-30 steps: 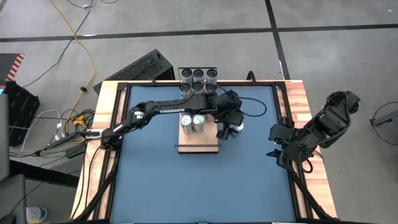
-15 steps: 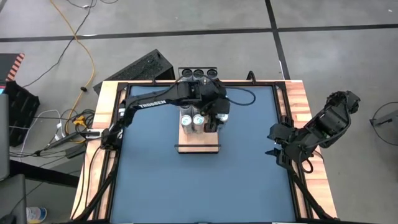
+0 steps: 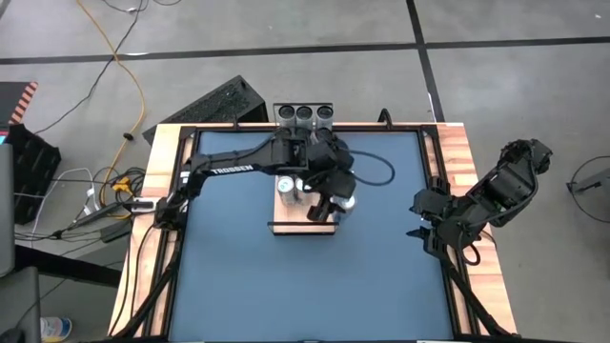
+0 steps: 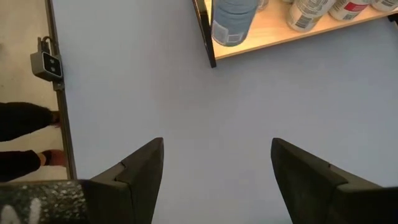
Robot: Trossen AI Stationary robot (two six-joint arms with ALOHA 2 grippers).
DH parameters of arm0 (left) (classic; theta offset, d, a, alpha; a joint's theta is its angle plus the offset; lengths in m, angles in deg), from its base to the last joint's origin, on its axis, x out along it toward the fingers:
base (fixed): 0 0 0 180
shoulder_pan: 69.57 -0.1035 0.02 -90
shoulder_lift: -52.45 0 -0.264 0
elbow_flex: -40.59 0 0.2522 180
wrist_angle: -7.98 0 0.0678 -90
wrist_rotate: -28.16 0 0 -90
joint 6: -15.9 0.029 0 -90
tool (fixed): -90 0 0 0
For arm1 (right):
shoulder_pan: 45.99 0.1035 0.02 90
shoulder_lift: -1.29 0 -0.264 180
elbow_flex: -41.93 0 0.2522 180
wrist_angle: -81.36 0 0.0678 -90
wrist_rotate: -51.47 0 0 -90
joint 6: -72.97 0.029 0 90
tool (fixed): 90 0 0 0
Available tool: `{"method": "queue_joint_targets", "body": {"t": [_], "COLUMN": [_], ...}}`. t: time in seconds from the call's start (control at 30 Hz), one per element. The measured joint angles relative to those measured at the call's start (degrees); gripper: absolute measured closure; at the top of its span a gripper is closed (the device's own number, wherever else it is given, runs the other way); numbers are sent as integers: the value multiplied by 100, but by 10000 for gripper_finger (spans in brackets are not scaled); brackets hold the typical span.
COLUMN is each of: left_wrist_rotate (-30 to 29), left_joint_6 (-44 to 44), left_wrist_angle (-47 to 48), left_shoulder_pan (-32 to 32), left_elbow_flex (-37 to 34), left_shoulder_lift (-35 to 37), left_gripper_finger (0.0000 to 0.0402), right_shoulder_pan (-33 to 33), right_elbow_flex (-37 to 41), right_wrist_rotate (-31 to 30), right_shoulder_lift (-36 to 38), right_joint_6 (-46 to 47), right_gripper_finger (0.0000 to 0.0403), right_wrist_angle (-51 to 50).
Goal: Place canned beverage on shelf
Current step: Put the blue soda can on the shelf
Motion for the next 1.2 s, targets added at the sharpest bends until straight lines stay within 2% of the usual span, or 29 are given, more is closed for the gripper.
{"method": "queue_joint_targets", "body": {"t": [0.33,0.43,0.53,0.6,0.7,0.77,0.83,0.9,0.97,1.07,1.2], "left_wrist_rotate": [106,-4,-351,-539,-659,-632,-339,-14,305,696,867], "left_joint_6": [85,400,581,621,649,771,887,945,962,1165,1607], "left_wrist_angle": [343,574,532,446,-67,-805,-1737,-2560,-2844,-2746,-2546], "left_shoulder_pan": [-136,-87,-92,-186,-388,-531,-671,-809,-944,-1107,-1193], "left_elbow_flex": [-79,-81,-91,-360,-1290,-2114,-2900,-3403,-3570,-3578,-3534], "left_shoulder_lift": [55,346,803,1204,1761,2128,2444,2636,2678,2578,2440], "left_gripper_finger": [175,175,175,175,175,175,175,175,174,174,173], "right_shoulder_pan": [0,0,-55,-141,-352,-498,-659,-837,-1024,-1244,-1434], "right_elbow_flex": [0,9,186,319,551,692,804,901,956,962,962], "right_wrist_rotate": [-107,-522,-1073,-1229,-1214,-1177,-1158,-1078,-973,-873,-868], "right_shoulder_lift": [-1,0,13,13,17,15,14,15,13,17,15], "right_joint_6": [-14,-12,-13,-15,-10,-8,-5,-2,5,3,-12], "right_gripper_finger": [123,123,123,123,123,123,123,123,123,123,123], "right_wrist_angle": [0,2,-2,4,2,-9,2,47,70,85,101]}}
